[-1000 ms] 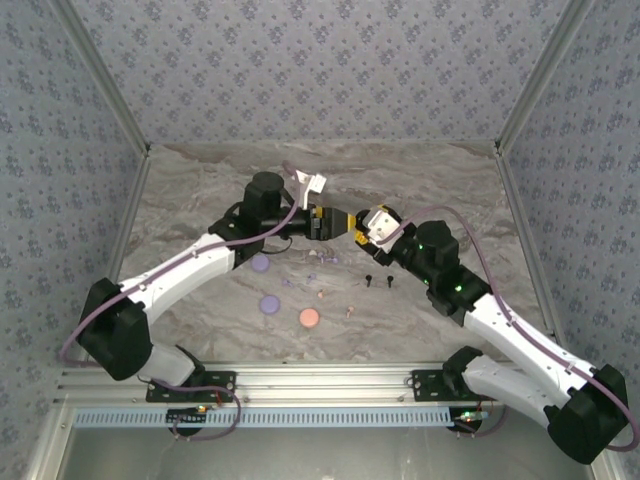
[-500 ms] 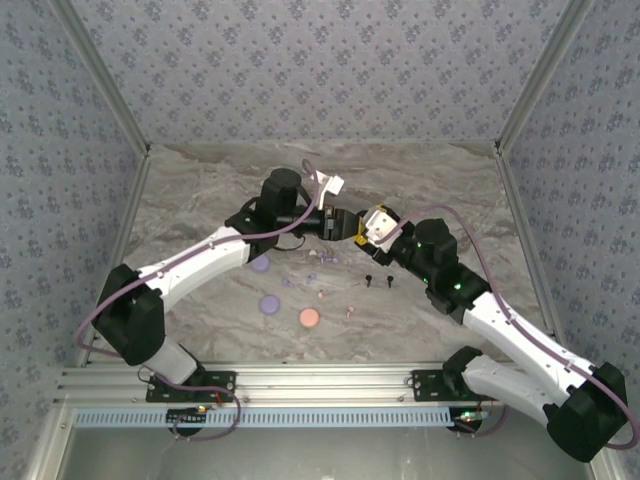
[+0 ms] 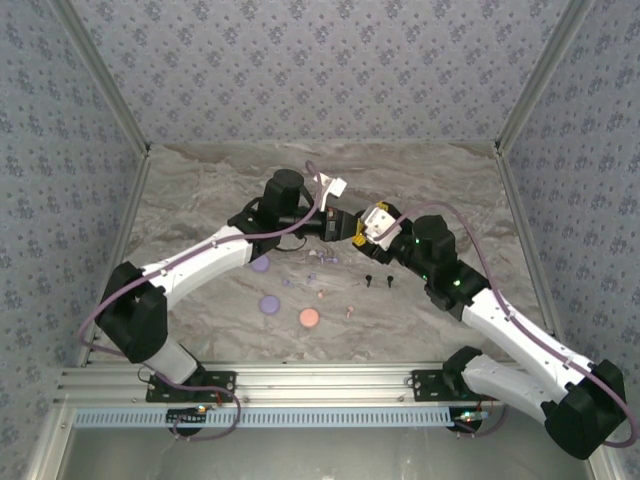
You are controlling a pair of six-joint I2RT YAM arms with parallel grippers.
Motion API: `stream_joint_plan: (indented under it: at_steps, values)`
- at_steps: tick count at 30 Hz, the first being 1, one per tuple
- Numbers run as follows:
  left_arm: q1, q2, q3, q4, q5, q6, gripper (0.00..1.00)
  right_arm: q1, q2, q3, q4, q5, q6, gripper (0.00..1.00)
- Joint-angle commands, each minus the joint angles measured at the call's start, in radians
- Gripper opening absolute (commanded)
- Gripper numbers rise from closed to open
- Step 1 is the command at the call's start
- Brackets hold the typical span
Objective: Insert the wireless bluetooth earbuds into the charging case
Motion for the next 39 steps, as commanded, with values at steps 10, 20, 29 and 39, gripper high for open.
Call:
stream_joint_plan:
  at_steps: [10, 20, 29, 39]
  values:
    - [0.029, -0.185, -0.097, 0.067, -0.193, 0.243, 0.03, -0.169, -0.069, 0.05, -0.167, -0.433, 0.199, 1.0]
    - [0.032, -0.303, -0.291, 0.339, -0.101, 0.576, 0.0, -0.295, -0.074, 0.077, 0.002, -0.668, 0.522, 1.0]
    - [0.005, -0.295, -0.29, 0.339, -0.074, 0.666, 0.0, -0.254, 0.007, 0.144, -0.001, -0.615, 0.511, 0.93]
    - [-0.006, -0.292, -0.281, 0.322, -0.066, 0.67, 0.0, -0.231, 0.071, 0.181, 0.0, -0.54, 0.497, 0.86]
